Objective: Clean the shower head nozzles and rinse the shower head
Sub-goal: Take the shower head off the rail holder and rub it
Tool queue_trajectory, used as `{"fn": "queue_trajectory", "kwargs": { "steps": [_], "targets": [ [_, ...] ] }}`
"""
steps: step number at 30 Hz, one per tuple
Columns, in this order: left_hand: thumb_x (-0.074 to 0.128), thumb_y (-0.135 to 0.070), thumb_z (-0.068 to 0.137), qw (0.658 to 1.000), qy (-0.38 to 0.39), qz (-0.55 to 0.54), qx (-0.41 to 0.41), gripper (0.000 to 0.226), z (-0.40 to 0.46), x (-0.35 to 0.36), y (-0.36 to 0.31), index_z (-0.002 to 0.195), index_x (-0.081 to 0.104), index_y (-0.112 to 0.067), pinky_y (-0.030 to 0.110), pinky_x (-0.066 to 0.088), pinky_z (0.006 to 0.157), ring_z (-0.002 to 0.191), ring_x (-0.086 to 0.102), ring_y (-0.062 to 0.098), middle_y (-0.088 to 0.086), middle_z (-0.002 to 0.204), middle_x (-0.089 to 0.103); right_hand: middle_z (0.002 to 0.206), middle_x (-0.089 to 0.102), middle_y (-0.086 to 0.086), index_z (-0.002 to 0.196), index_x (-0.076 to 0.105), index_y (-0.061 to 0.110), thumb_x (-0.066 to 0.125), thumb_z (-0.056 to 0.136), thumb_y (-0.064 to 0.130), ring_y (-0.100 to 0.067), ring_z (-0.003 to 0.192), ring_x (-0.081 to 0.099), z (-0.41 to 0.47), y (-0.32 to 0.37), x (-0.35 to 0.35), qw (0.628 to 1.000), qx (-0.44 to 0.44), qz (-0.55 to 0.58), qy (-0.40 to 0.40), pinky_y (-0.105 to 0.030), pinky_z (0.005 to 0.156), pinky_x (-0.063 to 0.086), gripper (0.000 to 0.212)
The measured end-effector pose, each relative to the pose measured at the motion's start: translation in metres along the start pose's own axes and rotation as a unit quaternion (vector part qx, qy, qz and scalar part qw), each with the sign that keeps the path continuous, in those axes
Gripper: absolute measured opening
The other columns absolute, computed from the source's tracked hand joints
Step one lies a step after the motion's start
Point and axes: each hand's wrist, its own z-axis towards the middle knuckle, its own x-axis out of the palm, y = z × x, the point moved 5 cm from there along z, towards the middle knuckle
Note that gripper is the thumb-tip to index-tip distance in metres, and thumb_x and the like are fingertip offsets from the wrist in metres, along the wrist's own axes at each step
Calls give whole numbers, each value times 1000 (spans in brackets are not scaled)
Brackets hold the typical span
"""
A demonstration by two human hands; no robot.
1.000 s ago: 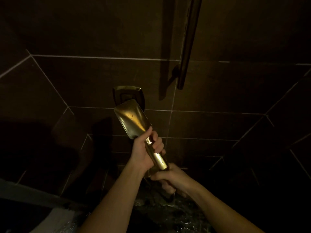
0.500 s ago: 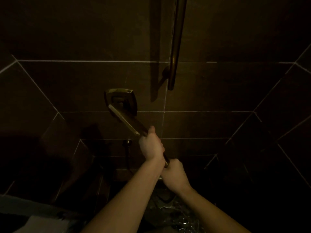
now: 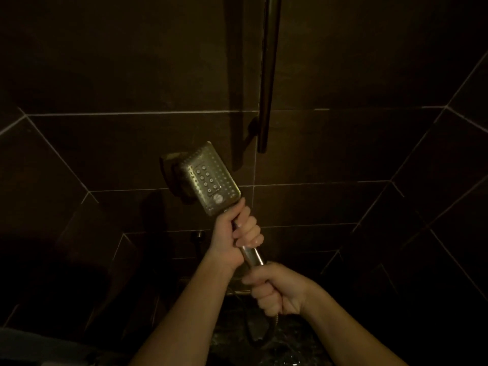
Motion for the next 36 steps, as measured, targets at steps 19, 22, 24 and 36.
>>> {"fn": "queue_trajectory", "kwargs": {
  "steps": [19, 22, 24, 36],
  "targets": [
    [77, -27, 77, 985, -17, 142, 91, 18, -17, 48, -20, 86, 70, -13, 31, 52, 56, 59, 60, 20, 6, 65, 61, 47, 37, 4, 65, 50, 22, 61, 83, 13, -7, 33, 31, -18, 34, 12, 981, -142, -125, -47, -20, 33, 21, 23],
    [71, -31, 84, 995, 65, 59, 53, 21, -22, 63, -23, 77, 70, -12, 26, 48, 49, 47, 58, 17, 4, 54, 59, 44, 33, 9, 65, 40, 23, 57, 86, 13, -2, 32, 27, -25, 28, 31, 994, -83, -50, 49, -16, 32, 17, 28],
    [57, -35, 96, 995, 93, 31, 27, 41, -21, 73, -23, 63, 56, -12, 21, 33, 37, 33, 38, 11, -2, 42, 43, 45, 34, 6, 64, 43, 19, 56, 87, 11, -4, 32, 28, -25, 28, 35, 993, -103, -49, 20, -18, 33, 17, 27],
    [71, -25, 86, 944, -198, 187, 186, 32, -16, 71, -25, 57, 58, -22, 24, 42, 46, 49, 48, 14, -2, 55, 50, 64, 65, -5, 73, 63, 8, 61, 88, 12, -17, 55, 62, -39, 58, 5, 822, -306, -344, -336, -36, 56, 53, 16]
  ]
}}
